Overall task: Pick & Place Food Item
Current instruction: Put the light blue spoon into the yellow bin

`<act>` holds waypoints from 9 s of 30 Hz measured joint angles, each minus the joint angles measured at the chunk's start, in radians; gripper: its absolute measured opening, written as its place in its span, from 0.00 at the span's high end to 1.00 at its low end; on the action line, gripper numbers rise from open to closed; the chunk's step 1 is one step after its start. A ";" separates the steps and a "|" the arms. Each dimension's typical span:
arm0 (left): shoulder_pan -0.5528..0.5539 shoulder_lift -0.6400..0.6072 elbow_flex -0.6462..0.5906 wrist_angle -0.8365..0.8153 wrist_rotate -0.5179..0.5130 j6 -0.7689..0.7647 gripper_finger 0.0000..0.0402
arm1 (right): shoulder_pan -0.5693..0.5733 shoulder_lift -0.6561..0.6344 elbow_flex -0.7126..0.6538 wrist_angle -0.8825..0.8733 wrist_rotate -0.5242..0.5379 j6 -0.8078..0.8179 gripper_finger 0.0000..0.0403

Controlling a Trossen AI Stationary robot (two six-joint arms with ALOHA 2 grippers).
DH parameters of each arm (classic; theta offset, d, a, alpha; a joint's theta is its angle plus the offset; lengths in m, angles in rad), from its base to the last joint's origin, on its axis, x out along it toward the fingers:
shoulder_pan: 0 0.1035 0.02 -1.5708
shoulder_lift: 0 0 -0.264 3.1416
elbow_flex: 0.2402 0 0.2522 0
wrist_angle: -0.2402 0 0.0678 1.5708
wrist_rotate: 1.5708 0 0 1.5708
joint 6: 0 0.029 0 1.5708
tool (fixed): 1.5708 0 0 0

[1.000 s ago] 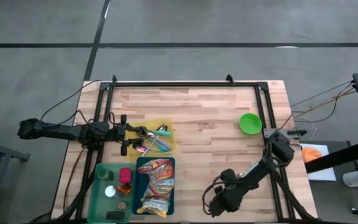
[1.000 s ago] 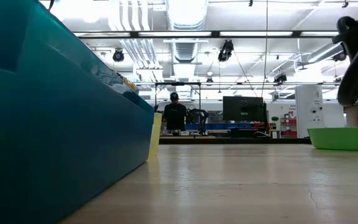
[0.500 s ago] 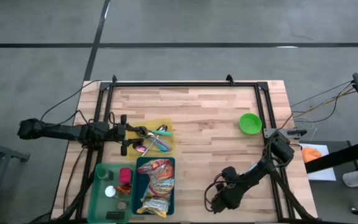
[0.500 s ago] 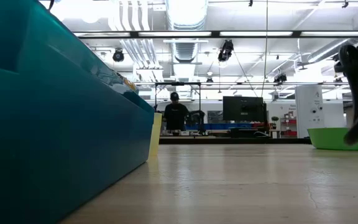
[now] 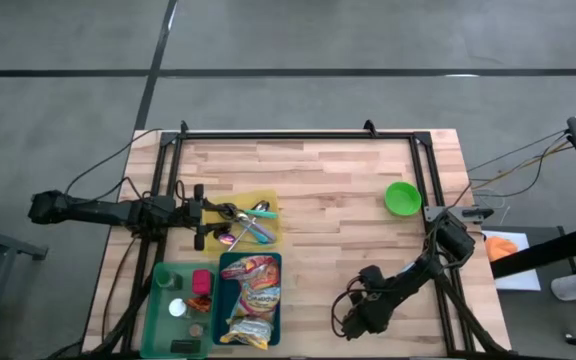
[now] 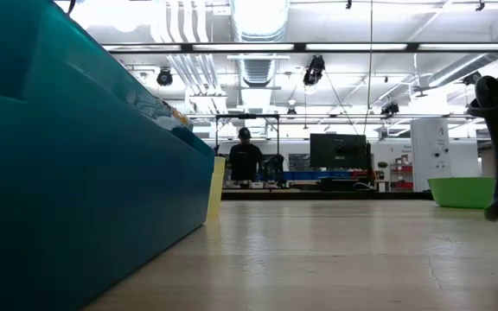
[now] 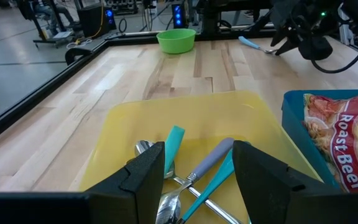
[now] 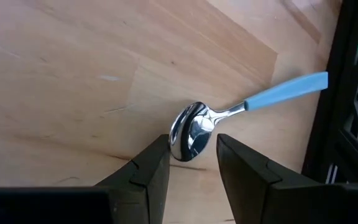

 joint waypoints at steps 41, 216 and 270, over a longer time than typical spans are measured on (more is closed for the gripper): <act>0.000 0.000 0.000 0.000 0.000 0.000 0.53 | -0.007 -0.001 -0.011 0.015 0.045 -0.035 0.94; 0.000 0.000 0.000 0.000 0.000 0.000 0.53 | 0.112 -0.598 -0.191 -0.014 0.092 0.277 0.56; 0.000 0.000 0.000 0.000 0.000 0.000 0.53 | 0.009 -0.780 -0.848 0.764 0.227 -0.835 0.56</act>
